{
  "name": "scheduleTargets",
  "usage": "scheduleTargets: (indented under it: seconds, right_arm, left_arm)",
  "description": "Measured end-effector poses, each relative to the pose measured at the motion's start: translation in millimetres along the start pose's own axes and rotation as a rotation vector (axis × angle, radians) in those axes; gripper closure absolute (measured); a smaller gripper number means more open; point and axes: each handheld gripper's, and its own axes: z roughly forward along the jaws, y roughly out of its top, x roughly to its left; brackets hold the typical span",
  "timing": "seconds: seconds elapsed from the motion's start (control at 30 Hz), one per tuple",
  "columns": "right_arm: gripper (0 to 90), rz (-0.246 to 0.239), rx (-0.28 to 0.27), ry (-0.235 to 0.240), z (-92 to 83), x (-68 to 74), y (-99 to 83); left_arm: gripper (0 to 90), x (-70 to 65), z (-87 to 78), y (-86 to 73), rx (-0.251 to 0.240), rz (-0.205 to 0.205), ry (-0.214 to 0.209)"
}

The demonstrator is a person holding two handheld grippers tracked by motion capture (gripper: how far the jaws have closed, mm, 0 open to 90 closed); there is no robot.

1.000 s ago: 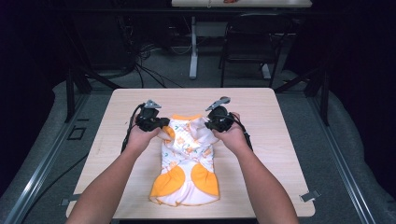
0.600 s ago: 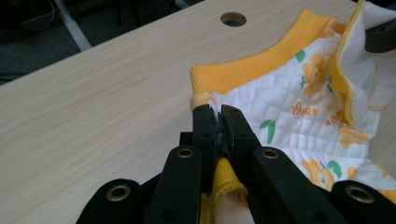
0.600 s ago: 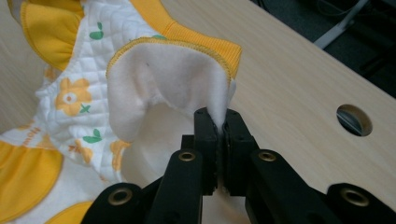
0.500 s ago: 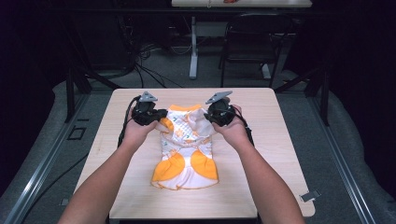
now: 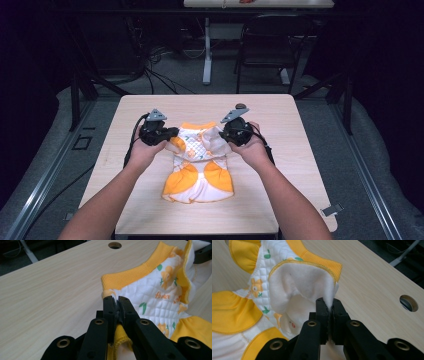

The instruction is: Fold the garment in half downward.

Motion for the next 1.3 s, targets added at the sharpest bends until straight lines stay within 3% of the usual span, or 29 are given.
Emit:
scheduleTargets:
  seconds: [0.73, 1.03, 1.3]
  right_arm:
    - [85.8, -0.035, 0.046, 0.049, -0.8, 22.5, -24.6]
    - [85.7, -0.011, 0.049, 0.078, -0.8, 31.2, -39.6]
    - [85.5, -0.018, 0.062, 0.105, 1.0, 39.6, -54.6]
  left_arm:
    - [85.3, -11.4, -5.1, -32.4, 0.027, -0.014, -0.055]
    - [85.3, -18.6, -5.9, -44.0, 0.037, -0.014, -0.077]
    - [85.3, -26.1, -5.2, -57.7, 0.049, -0.007, -0.095]
